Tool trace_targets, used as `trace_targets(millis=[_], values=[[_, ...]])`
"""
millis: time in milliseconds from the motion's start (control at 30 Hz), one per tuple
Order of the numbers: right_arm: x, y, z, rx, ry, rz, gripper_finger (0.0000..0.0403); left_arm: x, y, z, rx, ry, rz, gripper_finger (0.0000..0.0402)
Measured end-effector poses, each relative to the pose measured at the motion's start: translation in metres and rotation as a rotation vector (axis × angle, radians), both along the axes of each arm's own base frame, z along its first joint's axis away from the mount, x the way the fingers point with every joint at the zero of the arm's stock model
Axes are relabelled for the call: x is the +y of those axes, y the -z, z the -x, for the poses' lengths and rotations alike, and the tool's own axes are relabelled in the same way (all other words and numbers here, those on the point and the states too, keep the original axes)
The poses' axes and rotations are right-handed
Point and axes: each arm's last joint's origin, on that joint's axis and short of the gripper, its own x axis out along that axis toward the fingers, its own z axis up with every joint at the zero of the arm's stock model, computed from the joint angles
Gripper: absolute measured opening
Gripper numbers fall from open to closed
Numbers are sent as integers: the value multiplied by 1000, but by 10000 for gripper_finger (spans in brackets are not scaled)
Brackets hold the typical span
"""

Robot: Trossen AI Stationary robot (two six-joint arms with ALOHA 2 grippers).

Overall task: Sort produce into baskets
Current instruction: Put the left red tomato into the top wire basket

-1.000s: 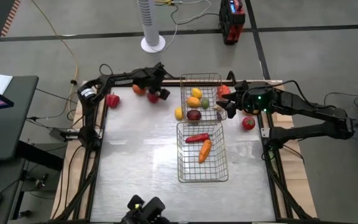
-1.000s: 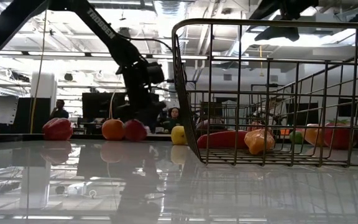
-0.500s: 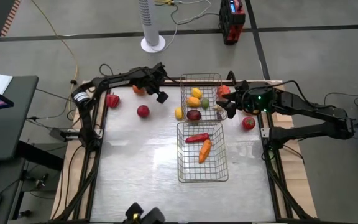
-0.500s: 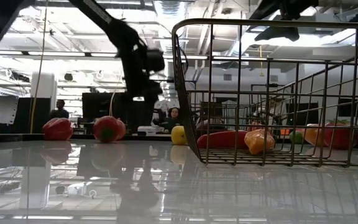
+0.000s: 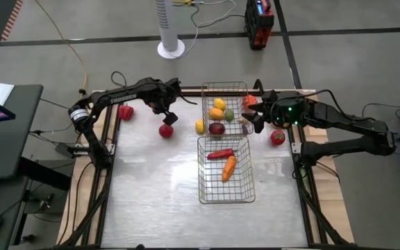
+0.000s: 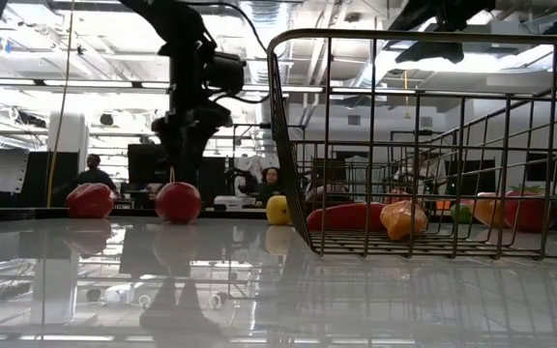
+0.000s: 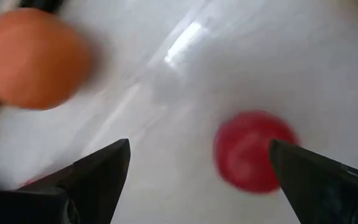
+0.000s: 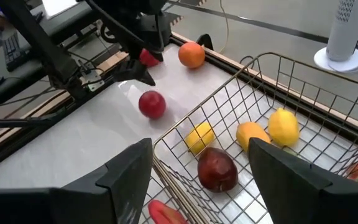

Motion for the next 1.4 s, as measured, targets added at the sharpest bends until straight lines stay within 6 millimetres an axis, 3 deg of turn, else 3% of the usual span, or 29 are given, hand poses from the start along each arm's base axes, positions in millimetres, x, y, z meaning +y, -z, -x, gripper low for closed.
trace_targets(millis=[133,267,467,600,933,1400], values=[[1,0,0,-4,-23,-14,291,-12,13,-1,-24,23,119,377],[1,0,0,-4,-28,-17,291,-30,14,-4,21,130,183,381],[1,0,0,1,-34,-3,291,-53,12,-16,77,309,64,381],[1,0,0,1,-34,-4,291,-59,22,-20,54,335,42,381],[1,0,-1,-7,-45,-25,291,-62,75,0,109,327,13,381],[2,0,-1,-11,-46,-35,291,-67,79,-13,-30,322,-10,361]])
